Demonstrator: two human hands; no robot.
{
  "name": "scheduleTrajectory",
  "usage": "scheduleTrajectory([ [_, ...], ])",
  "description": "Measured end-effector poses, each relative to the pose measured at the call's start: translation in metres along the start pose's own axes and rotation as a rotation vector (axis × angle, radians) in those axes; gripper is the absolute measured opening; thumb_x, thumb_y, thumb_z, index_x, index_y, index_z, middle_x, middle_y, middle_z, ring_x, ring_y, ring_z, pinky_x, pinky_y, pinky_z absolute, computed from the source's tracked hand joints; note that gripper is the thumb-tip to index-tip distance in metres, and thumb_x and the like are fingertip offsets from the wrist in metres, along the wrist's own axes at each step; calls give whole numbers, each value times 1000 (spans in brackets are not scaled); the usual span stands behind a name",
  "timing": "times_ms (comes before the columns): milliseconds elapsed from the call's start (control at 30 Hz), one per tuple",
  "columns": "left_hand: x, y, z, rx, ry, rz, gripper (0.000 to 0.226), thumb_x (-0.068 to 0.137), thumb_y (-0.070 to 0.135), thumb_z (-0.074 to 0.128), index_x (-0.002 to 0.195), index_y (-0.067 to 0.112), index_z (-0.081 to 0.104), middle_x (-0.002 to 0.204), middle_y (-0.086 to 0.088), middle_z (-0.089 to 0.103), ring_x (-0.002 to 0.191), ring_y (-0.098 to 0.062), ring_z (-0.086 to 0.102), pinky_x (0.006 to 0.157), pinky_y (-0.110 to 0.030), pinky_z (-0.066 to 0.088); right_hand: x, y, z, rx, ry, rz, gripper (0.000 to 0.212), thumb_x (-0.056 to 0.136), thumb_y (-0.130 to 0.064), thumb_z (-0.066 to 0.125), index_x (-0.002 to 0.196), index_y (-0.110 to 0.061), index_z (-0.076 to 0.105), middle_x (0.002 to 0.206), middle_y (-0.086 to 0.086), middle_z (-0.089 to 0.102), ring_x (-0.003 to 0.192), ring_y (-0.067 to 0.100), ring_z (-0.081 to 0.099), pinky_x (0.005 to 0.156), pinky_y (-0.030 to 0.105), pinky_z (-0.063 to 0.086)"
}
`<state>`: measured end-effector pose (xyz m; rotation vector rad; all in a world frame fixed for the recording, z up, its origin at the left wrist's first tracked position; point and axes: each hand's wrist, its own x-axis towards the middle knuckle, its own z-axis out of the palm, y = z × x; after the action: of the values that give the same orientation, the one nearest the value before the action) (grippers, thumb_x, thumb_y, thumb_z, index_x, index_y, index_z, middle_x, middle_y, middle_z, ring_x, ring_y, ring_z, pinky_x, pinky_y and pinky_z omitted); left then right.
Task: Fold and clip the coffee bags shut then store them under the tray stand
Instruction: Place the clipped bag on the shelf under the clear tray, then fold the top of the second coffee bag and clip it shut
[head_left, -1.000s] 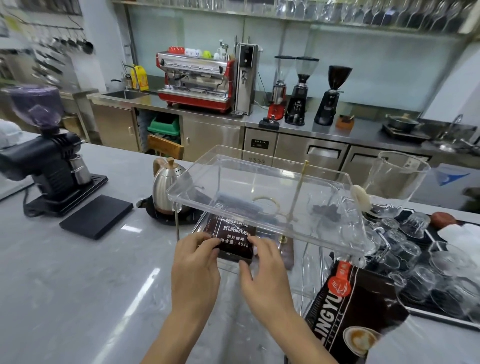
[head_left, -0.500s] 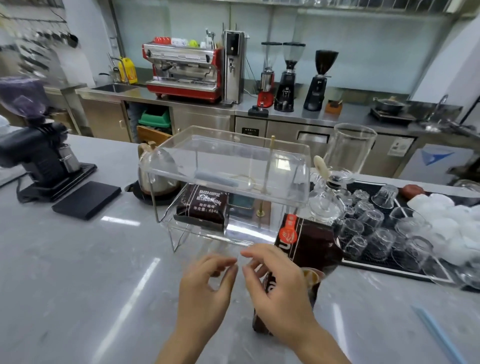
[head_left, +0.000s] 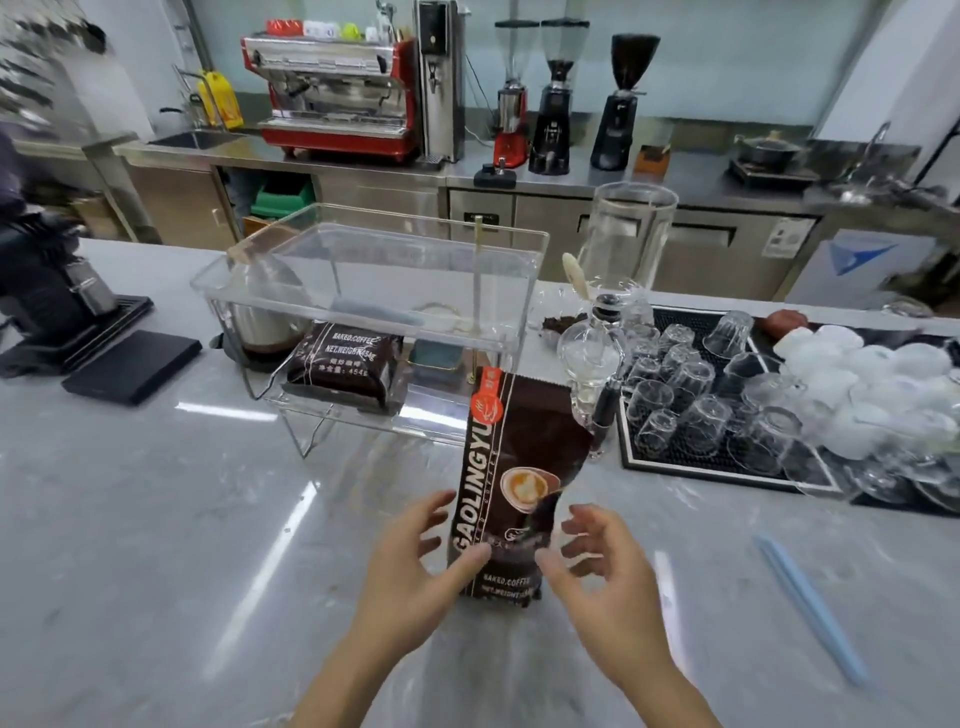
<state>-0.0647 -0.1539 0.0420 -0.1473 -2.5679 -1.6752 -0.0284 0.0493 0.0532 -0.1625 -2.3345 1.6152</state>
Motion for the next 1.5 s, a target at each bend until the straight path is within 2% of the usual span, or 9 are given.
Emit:
scheduleTrajectory([
  [67,2,3,6,1,-28,11,72,68,53,78,133,32,56,125,17,65,118,1,60,95,-26,54,-1,9,8,-24,-84,74,56,68,-28,88,106,-49,52,106,-20,63,89,-1,63,70,6,49],
  [200,2,9,16,-9,-78,39,63,73,44,78,129,45,52,121,27,66,112,7,62,89,-9,49,3,18,19,-45,-122,116,78,60,-51,82,127,-50,42,126,-29,51,115,-8,52,94,15,47],
  [267,1,8,18,-38,-73,37,65,73,42,79,131,40,52,119,25,67,111,6,63,89,-13,51,4,21,21,46,-150,146,85,59,-47,86,132,-48,43,126,-30,57,117,-7,56,95,14,50],
  [400,-3,7,21,-85,-88,18,77,68,45,82,137,32,50,121,20,68,111,0,65,88,-20,54,2,26,15,155,-157,134,84,56,-30,91,122,-56,46,115,-34,61,106,-12,62,77,4,53],
  [567,-9,10,35,-103,-149,-22,81,60,53,83,133,40,52,117,22,66,110,2,63,83,-20,57,-1,38,-14,125,-200,155,99,52,-29,93,137,-36,43,129,-17,57,112,-8,60,88,6,50],
  [967,1,32,81,-285,-411,-96,58,66,32,86,119,38,62,115,10,75,105,-7,71,87,-20,55,6,50,-66,330,-205,182,75,58,-24,90,124,-20,54,117,2,72,109,15,70,90,28,57],
  [1100,5,37,92,-323,-418,-82,45,71,21,86,112,31,69,109,-1,78,101,-18,74,86,-30,59,13,50,-67,409,-128,207,57,59,-22,87,111,-19,65,106,5,77,99,19,74,78,24,59],
  [1300,19,38,99,-400,-378,-97,36,73,29,87,106,24,75,104,-7,80,99,-24,76,83,-35,62,31,50,-77,404,-106,198,41,61,-18,88,100,-24,75,100,3,80,92,15,77,72,21,60],
  [1500,37,43,99,-400,-331,-62,31,74,29,85,102,20,77,102,-8,80,96,-26,77,83,-39,62,49,53,-84,398,-83,186,39,66,3,86,92,-25,78,91,3,81,81,12,78,67,20,59],
])
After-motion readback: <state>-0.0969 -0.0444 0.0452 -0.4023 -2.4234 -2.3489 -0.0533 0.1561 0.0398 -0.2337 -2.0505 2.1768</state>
